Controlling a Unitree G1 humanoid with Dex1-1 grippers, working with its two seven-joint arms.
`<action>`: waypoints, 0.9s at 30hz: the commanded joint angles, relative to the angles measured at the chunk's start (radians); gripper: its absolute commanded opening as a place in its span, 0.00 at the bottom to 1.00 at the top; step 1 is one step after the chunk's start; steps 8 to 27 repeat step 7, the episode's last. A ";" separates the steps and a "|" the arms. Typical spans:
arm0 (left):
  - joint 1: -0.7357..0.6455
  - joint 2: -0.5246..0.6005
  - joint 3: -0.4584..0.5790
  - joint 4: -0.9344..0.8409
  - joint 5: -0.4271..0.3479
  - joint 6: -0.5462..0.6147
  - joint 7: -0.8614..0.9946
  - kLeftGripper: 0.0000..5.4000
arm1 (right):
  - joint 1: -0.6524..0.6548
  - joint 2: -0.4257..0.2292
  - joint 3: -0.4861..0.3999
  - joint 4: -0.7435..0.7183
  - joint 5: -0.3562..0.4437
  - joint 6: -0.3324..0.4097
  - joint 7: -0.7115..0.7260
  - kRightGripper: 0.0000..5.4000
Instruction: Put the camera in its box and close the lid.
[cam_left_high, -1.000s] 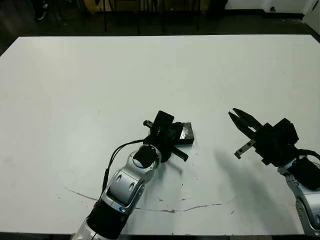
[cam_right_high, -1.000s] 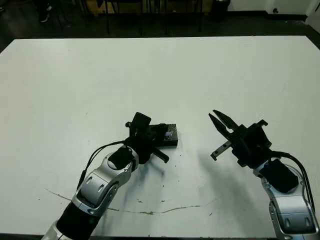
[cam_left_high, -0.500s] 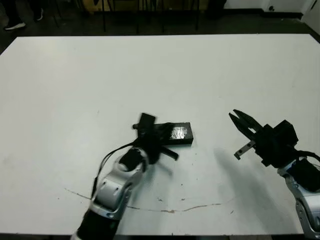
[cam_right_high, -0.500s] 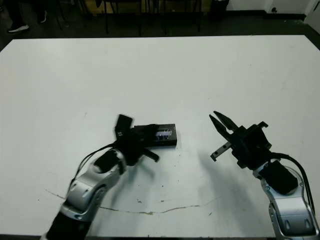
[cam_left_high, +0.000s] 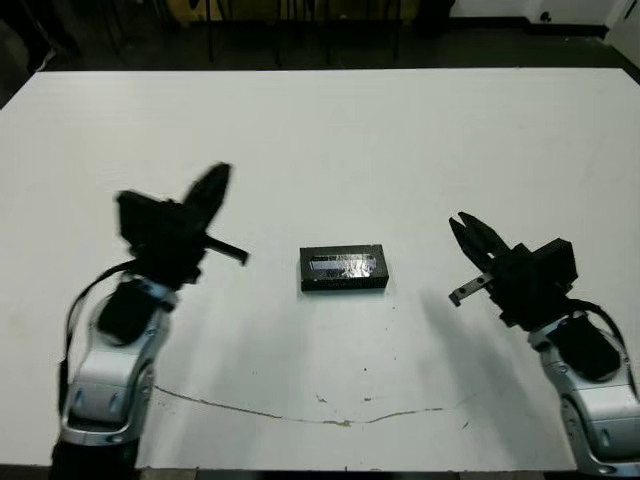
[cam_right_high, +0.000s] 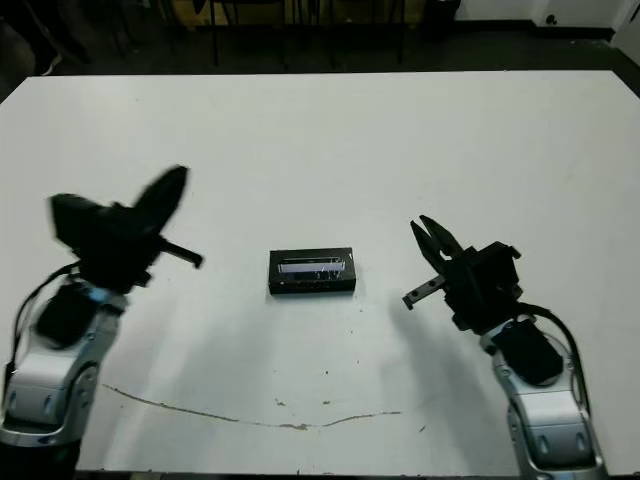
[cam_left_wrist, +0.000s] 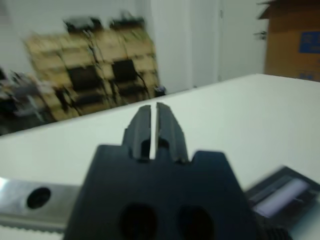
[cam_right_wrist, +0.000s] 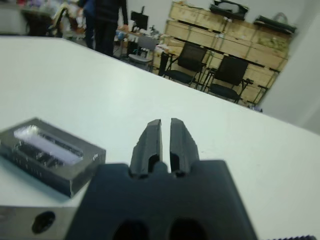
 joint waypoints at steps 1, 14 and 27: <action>0.027 -0.019 0.043 0.063 0.008 -0.035 0.058 0.01 | -0.015 0.044 -0.006 0.034 0.031 0.027 -0.023 0.00; 0.055 -0.084 0.041 0.147 0.000 -0.120 0.107 0.01 | -0.033 0.117 -0.010 0.086 0.013 -0.005 -0.099 0.00; 0.055 -0.084 0.041 0.147 0.000 -0.120 0.107 0.01 | -0.033 0.117 -0.010 0.086 0.013 -0.005 -0.099 0.00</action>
